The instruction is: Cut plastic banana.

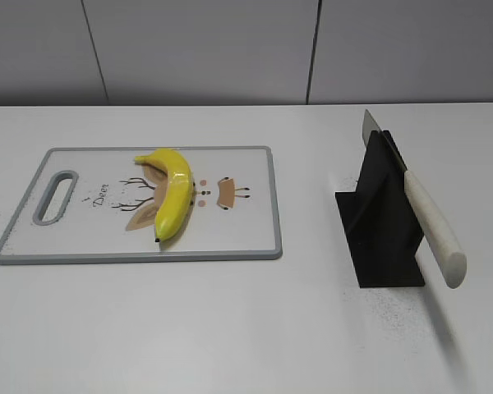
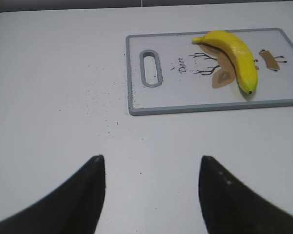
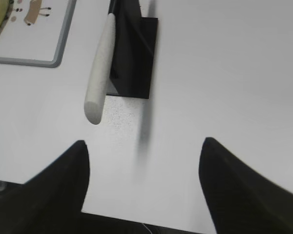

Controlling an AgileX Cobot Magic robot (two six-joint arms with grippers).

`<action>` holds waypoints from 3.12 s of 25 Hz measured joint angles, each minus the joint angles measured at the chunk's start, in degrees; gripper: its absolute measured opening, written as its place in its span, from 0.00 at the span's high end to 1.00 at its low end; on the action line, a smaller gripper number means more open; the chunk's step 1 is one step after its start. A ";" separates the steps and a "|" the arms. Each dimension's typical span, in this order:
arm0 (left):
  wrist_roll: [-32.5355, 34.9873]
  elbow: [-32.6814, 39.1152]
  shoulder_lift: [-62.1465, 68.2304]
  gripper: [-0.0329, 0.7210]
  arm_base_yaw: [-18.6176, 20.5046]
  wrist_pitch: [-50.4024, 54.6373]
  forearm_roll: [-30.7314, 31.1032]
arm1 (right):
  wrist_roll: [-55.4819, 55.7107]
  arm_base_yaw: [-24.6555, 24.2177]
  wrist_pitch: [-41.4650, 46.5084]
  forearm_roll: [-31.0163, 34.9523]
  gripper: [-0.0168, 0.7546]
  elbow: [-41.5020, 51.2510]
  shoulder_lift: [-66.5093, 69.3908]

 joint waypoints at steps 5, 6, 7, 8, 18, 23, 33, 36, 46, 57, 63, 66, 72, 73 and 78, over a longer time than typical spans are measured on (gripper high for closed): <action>0.00 0.00 0.00 0.18 0.00 0.00 0.00 | 0.00 6.94 0.85 0.17 0.29 -5.23 11.47; 0.00 0.00 0.00 0.18 0.00 0.00 0.00 | 0.05 8.33 1.47 0.17 0.29 -6.67 13.65; 0.00 0.00 0.00 0.18 0.00 0.00 0.00 | 0.17 9.49 2.28 0.23 0.30 -7.97 16.43; 0.00 0.00 0.00 0.18 0.00 0.00 0.00 | 0.44 10.85 3.07 0.23 0.30 -9.58 19.18; 0.00 0.00 0.00 0.18 0.00 0.00 0.00 | 6.52 13.71 7.09 -0.52 0.30 -19.22 44.68; 0.00 0.00 0.00 0.18 0.00 0.00 0.00 | 8.46 13.71 5.23 -0.88 0.32 -19.25 52.63; 0.00 0.00 0.00 0.18 0.00 0.00 0.00 | 11.85 13.71 3.15 -1.11 0.42 -19.36 60.25; 0.00 0.00 0.00 0.18 0.00 0.00 0.00 | 13.01 13.71 3.04 -1.11 0.49 -19.36 60.94; 0.00 0.00 0.00 0.18 0.00 0.00 0.00 | 15.51 13.71 4.42 0.33 0.76 -19.36 61.00; 0.00 0.00 0.00 0.18 0.00 0.00 0.05 | 15.94 13.71 5.70 0.91 0.76 -19.36 57.31; 0.00 0.00 0.00 0.18 0.00 0.00 0.05 | 16.09 13.71 6.01 -0.07 0.77 -20.12 52.72; 0.00 0.00 0.00 0.18 0.00 0.00 0.10 | 16.12 13.71 6.62 -0.59 0.77 -21.89 50.72; 0.00 0.00 0.00 0.18 0.00 0.00 0.10 | 16.12 13.71 7.38 -0.69 0.77 -26.88 47.82; 0.00 0.00 0.00 0.18 0.00 0.00 0.10 | 15.84 13.71 7.39 -0.75 0.77 -27.86 47.55; 3.18 0.00 0.00 0.18 0.00 0.00 0.05 | 5.08 13.71 7.90 -0.85 0.77 -32.72 47.28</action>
